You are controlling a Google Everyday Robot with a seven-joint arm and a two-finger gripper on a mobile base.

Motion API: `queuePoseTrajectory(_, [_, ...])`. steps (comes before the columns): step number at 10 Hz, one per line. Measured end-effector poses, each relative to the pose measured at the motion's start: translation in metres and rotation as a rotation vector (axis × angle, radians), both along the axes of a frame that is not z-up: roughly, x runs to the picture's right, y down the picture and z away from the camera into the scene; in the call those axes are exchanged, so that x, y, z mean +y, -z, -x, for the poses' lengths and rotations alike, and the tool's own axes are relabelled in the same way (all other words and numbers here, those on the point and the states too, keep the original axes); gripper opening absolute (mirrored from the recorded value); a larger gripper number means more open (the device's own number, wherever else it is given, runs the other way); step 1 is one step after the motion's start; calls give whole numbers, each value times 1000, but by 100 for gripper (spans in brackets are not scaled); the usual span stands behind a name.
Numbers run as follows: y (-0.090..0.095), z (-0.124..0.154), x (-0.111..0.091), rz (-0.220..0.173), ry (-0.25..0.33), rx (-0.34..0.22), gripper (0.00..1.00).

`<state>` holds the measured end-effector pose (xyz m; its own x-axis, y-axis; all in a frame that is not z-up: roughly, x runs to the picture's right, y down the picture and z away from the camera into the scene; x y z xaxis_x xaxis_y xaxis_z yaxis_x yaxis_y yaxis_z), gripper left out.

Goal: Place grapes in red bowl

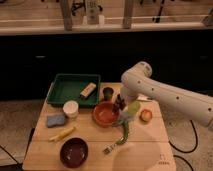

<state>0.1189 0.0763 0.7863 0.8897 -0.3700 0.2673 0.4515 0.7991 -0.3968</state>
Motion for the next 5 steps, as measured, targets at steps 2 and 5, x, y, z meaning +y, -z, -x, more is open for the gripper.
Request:
queuePoseTrajectory(2, [-5,-1,-2,-5,2,-3,0])
queuePoseTrajectory(5, [-13,0,-5,-7,7,-16,0])
